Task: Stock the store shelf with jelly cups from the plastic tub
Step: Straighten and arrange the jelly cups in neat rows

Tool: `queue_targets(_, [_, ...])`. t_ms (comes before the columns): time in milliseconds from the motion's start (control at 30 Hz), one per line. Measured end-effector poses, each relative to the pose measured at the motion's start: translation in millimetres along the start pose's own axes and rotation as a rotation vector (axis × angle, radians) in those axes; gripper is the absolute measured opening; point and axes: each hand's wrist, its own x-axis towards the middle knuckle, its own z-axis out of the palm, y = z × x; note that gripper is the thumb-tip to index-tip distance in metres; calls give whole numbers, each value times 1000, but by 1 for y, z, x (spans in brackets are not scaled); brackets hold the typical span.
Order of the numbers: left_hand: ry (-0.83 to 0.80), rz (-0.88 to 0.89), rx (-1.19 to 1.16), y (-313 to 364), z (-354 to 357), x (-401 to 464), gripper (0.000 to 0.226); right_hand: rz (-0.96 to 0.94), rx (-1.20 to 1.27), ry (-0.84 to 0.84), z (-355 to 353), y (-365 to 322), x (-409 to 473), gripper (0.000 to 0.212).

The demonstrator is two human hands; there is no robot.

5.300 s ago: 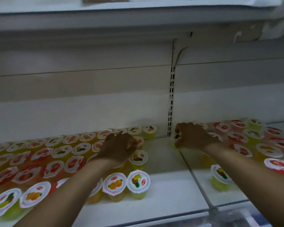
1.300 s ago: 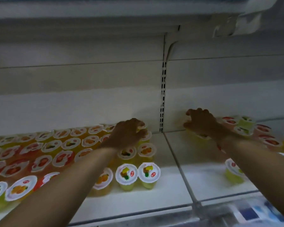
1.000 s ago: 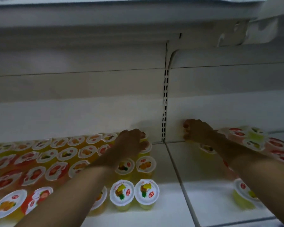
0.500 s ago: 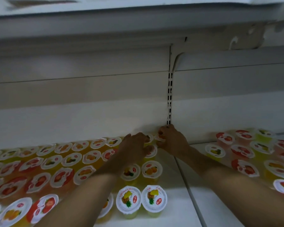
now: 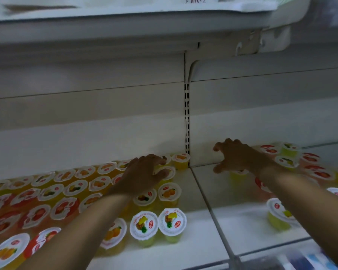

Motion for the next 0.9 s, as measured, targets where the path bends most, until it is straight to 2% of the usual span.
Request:
queue_targets(67, [-12, -7, -17, 2, 0, -6, 44, 61, -31, -98, -1, 10, -7, 81])
queue_targets(133, [-24, -20, -30, 6, -1, -11, 39, 94, -1, -145, 2, 14, -10, 71])
queue_targets(267, [-42, -49, -42, 14, 1, -16, 34, 68, -31, -51, 8, 5, -16, 42])
queue_targets(433, [-73, -108, -68, 15, 4, -21, 31, -138, 227, 70, 12, -41, -15, 49])
queue_targets(533, [-62, -111, -56, 17, 5, -21, 31, -240, 259, 96, 27, -68, -16, 50])
queue_targets(633, [-59, -127, -64, 18, 6, -21, 29, -223, 316, 149, 46, -77, -13, 55])
queue_targets(767, [-39, -138, -65, 18, 6, -21, 29, -196, 286, 228, 58, -83, -8, 43])
queue_targets(900, [-22, -148, -62, 18, 7, -20, 29, -199, 299, 260, 61, -84, -6, 43])
